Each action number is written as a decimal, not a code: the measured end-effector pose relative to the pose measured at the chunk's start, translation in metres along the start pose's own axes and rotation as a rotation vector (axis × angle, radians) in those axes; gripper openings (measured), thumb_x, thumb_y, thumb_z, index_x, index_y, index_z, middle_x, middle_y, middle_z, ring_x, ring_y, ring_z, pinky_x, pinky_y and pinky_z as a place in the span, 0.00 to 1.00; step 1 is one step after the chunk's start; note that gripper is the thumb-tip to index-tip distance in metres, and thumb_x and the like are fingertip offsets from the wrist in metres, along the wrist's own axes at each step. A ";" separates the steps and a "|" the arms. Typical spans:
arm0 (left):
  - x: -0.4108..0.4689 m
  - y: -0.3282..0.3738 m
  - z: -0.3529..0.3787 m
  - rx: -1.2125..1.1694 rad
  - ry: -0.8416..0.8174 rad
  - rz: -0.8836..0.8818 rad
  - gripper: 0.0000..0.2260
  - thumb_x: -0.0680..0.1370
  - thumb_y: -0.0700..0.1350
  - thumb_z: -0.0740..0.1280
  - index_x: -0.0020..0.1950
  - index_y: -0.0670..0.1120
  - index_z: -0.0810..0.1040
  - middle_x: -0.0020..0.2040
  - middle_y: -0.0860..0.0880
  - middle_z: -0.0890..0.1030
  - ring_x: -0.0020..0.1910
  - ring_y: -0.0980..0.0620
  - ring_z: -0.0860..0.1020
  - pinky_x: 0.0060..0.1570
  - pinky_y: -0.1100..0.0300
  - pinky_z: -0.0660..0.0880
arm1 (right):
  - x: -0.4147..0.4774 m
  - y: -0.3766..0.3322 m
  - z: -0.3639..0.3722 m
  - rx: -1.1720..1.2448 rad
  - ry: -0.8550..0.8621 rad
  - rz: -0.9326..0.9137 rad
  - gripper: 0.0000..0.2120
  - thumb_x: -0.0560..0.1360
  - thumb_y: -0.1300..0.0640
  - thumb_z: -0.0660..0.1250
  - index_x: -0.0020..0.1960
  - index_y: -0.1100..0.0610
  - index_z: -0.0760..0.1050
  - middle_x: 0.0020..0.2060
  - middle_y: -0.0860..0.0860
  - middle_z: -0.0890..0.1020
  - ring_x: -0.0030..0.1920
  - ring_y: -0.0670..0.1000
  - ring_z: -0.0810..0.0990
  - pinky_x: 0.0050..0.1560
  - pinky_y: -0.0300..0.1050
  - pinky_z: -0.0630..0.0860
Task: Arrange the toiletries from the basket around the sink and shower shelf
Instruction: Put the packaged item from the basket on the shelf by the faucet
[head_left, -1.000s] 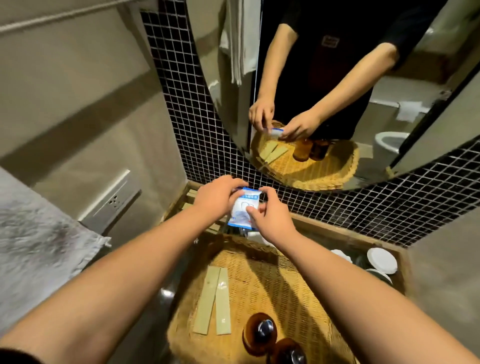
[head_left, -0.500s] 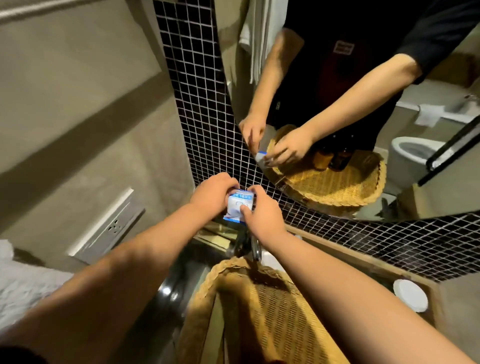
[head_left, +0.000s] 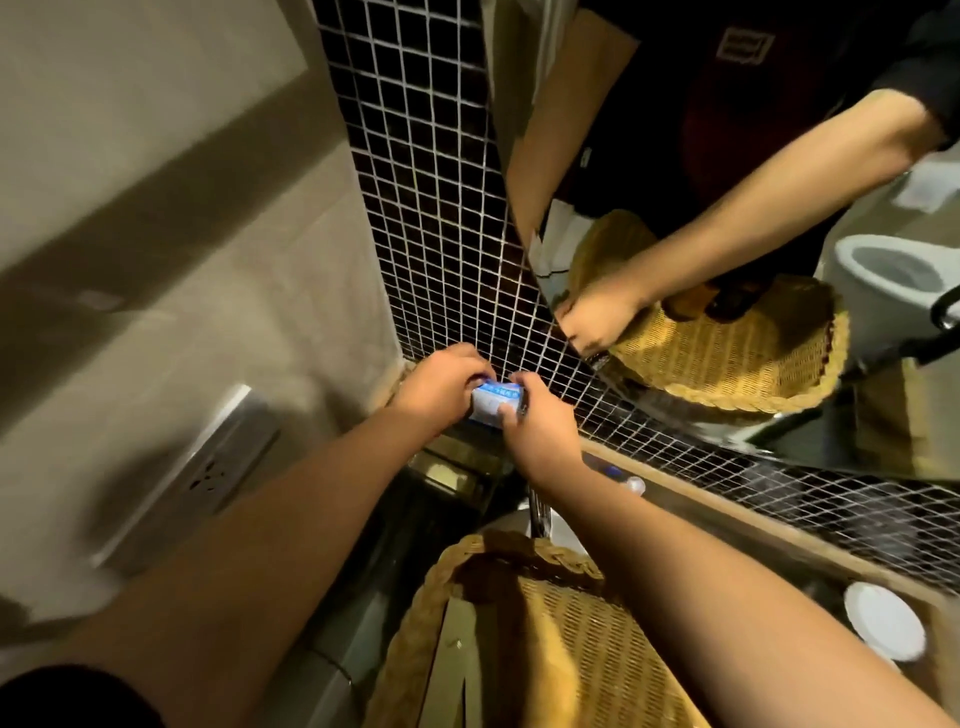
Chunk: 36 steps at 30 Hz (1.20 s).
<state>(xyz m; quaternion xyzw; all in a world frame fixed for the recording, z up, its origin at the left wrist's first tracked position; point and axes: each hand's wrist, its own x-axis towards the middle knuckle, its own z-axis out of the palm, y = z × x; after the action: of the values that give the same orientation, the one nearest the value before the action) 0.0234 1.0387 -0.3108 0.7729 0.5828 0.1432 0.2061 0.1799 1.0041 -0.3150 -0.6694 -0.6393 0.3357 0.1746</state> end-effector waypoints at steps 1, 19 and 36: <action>0.000 -0.002 0.003 0.010 -0.008 -0.012 0.13 0.76 0.36 0.68 0.59 0.45 0.83 0.57 0.47 0.80 0.57 0.49 0.77 0.62 0.53 0.72 | 0.001 0.001 0.003 0.007 -0.004 -0.002 0.20 0.79 0.55 0.63 0.71 0.48 0.68 0.58 0.54 0.80 0.56 0.55 0.79 0.58 0.57 0.77; 0.034 -0.024 0.071 0.006 -0.337 -0.619 0.14 0.79 0.45 0.67 0.64 0.49 0.76 0.65 0.43 0.76 0.63 0.40 0.75 0.52 0.51 0.71 | -0.004 0.024 0.090 -0.247 -0.299 0.044 0.51 0.72 0.59 0.73 0.79 0.64 0.39 0.78 0.62 0.45 0.79 0.62 0.44 0.77 0.51 0.48; -0.039 -0.065 0.116 0.329 -0.224 -0.112 0.28 0.78 0.46 0.64 0.78 0.52 0.62 0.75 0.48 0.67 0.71 0.46 0.68 0.69 0.48 0.65 | 0.002 0.044 0.110 -0.350 -0.305 0.025 0.44 0.76 0.58 0.63 0.78 0.66 0.35 0.78 0.62 0.37 0.78 0.61 0.35 0.76 0.49 0.36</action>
<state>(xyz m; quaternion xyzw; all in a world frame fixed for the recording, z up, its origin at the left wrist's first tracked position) 0.0114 0.9990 -0.4425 0.7736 0.6139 -0.0524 0.1483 0.1383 0.9789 -0.4225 -0.6387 -0.6984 0.3194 -0.0469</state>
